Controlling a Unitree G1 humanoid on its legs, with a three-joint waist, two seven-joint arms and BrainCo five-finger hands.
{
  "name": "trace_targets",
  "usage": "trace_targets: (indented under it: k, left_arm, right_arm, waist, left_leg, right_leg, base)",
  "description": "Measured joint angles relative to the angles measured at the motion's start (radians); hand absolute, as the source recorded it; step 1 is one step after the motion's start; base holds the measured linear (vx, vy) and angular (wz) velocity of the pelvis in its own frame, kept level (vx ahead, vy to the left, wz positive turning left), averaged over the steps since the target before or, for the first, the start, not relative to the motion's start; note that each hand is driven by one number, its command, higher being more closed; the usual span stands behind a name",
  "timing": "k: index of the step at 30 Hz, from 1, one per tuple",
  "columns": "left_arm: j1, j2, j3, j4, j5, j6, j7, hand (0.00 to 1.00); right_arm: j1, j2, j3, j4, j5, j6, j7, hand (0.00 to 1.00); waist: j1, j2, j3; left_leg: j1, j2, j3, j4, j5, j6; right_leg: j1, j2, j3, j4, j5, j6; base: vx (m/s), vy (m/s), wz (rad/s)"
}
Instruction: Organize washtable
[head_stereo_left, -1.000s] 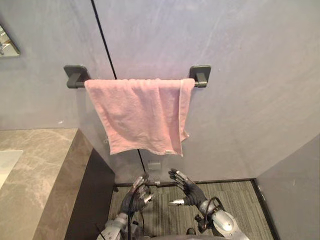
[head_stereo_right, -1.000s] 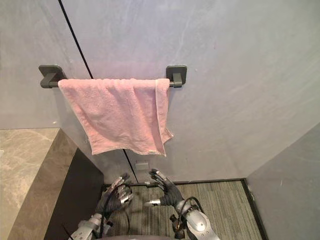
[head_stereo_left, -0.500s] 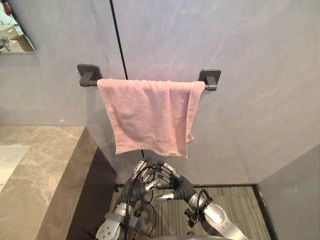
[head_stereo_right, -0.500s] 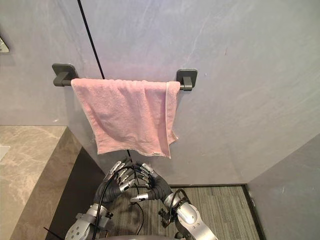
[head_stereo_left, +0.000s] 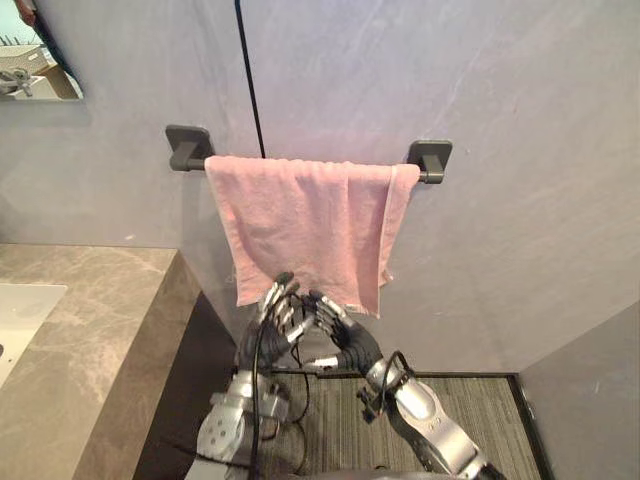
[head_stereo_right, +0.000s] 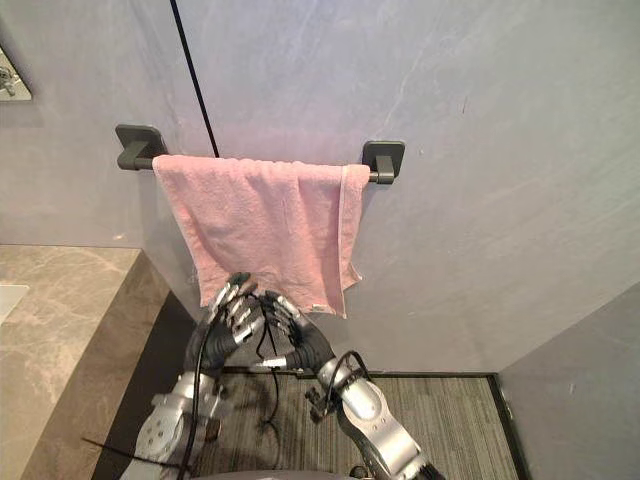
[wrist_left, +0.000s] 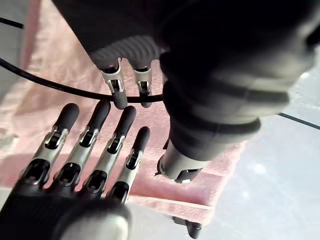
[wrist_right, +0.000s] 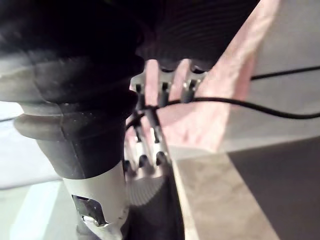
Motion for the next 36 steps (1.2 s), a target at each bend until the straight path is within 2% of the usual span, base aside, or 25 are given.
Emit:
trace_targets:
  k: [7, 12, 19, 23, 27, 36]
  left_arm:
    - [-0.162, -0.008, 0.035, 0.085, 0.008, -0.031, 0.040, 0.00]
    - [-0.257, 0.001, 0.033, 0.191, 0.006, -0.036, 0.044, 0.00]
    - [-0.326, 0.011, 0.036, 0.280, 0.007, -0.036, 0.075, 0.00]
    - [-0.359, 0.015, 0.100, 0.371, 0.010, -0.035, 0.092, 0.00]
    - [-0.392, 0.022, 0.166, 0.435, 0.064, -0.030, 0.142, 0.00]
    - [-0.406, 0.022, 0.290, 0.464, 0.108, -0.029, 0.193, 0.00]
  right_arm:
    - [-0.169, 0.034, -0.073, 0.136, -0.034, -0.001, -0.073, 0.00]
    - [-0.236, 0.033, -0.120, 0.143, -0.035, 0.005, -0.118, 0.00]
    - [-0.252, 0.031, -0.189, 0.150, -0.035, 0.005, -0.144, 0.00]
    - [-0.251, 0.027, -0.269, 0.174, -0.035, 0.006, -0.158, 0.00]
    - [-0.241, 0.010, -0.347, 0.174, -0.033, 0.005, -0.164, 0.00]
    - [-0.158, 0.004, -0.378, 0.171, -0.025, 0.005, -0.152, 0.00]
  waist:
    - [0.003, -0.002, -0.003]
    - [0.003, -0.003, -0.004]
    - [0.002, -0.004, -0.004]
    - [0.000, -0.004, -0.004]
    - [-0.003, -0.004, -0.004]
    - [-0.004, -0.005, -0.005]
  left_leg:
    - [-0.015, -0.004, -0.008, -0.031, 0.028, 0.000]
    - [-0.066, -0.003, -0.014, -0.031, 0.047, -0.008]
    - [-0.104, 0.013, -0.007, -0.036, 0.060, -0.016]
    - [-0.106, 0.017, 0.002, -0.070, 0.083, -0.021]
    - [-0.109, 0.023, 0.010, -0.071, 0.087, -0.026]
    - [-0.093, 0.025, 0.016, -0.073, 0.089, -0.029]
  right_leg:
    - [-0.019, 0.001, -0.012, -0.010, 0.003, -0.002]
    - [-0.057, 0.002, -0.010, -0.038, 0.029, -0.012]
    - [-0.105, 0.020, 0.014, -0.041, 0.051, -0.034]
    - [-0.116, 0.031, 0.032, -0.074, 0.084, -0.047]
    - [-0.115, 0.039, 0.042, -0.095, 0.104, -0.054]
    - [-0.103, 0.043, 0.050, -0.097, 0.108, -0.053]
  base:
    - [0.01, -0.007, 0.05]
    - [-0.01, -0.005, -0.01]
    - [-0.06, -0.026, -0.11]
    - [-0.08, -0.029, -0.13]
    - [-0.05, -0.017, -0.08]
    - [-0.01, 0.002, -0.02]
